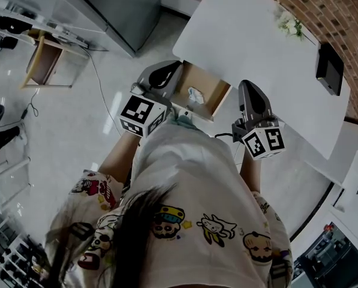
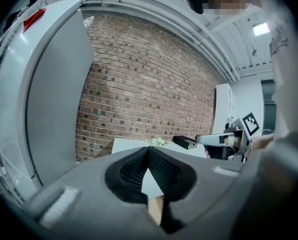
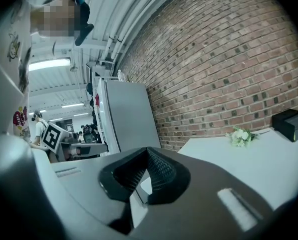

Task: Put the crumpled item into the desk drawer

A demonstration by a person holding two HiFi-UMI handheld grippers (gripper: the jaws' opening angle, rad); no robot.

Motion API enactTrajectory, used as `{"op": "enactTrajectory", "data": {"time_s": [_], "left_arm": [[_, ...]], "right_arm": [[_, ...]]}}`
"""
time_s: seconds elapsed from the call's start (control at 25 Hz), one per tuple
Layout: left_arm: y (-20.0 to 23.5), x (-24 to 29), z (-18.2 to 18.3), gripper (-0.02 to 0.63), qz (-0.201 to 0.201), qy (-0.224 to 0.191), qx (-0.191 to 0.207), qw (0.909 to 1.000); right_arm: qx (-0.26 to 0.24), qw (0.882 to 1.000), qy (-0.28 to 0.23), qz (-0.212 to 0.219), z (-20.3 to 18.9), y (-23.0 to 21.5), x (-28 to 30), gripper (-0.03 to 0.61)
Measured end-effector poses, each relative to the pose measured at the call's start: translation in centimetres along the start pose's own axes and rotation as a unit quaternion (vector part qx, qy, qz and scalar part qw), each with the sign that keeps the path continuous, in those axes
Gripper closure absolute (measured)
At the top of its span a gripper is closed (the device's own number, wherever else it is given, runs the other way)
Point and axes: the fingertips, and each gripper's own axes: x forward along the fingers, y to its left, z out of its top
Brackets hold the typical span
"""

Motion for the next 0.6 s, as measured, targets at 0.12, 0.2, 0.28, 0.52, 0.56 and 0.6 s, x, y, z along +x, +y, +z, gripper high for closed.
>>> {"op": "enactTrajectory", "data": {"time_s": [0.12, 0.2, 0.28, 0.52, 0.56, 0.6], "left_arm": [[0.3, -0.3, 0.2, 0.615, 0.0, -0.001, 0.001, 1.0], [0.5, -0.5, 0.2, 0.615, -0.002, 0.001, 0.006, 1.0], [0.5, -0.6, 0.2, 0.614, -0.005, 0.003, 0.009, 0.9999], [0.5, -0.9, -0.1, 0.615, -0.011, 0.008, 0.009, 0.9999], [0.4, -1.0, -0.1, 0.614, -0.013, 0.008, 0.008, 0.9998], [0.4, -1.0, -0.2, 0.615, -0.016, 0.009, 0.009, 0.9998]], "right_arm": [[-0.002, 1.0, 0.0, 0.002, -0.2, 0.1, 0.0, 0.569], [-0.005, 1.0, 0.001, 0.003, -0.2, 0.3, 0.0, 0.569], [-0.008, 1.0, 0.003, 0.002, 0.0, 0.5, 0.1, 0.569], [-0.011, 1.0, 0.007, 0.002, 0.0, 1.2, -0.1, 0.569], [-0.01, 1.0, 0.007, 0.004, 0.0, 1.3, -0.1, 0.569], [-0.01, 1.0, 0.006, 0.004, -0.1, 1.4, -0.2, 0.569]]}}
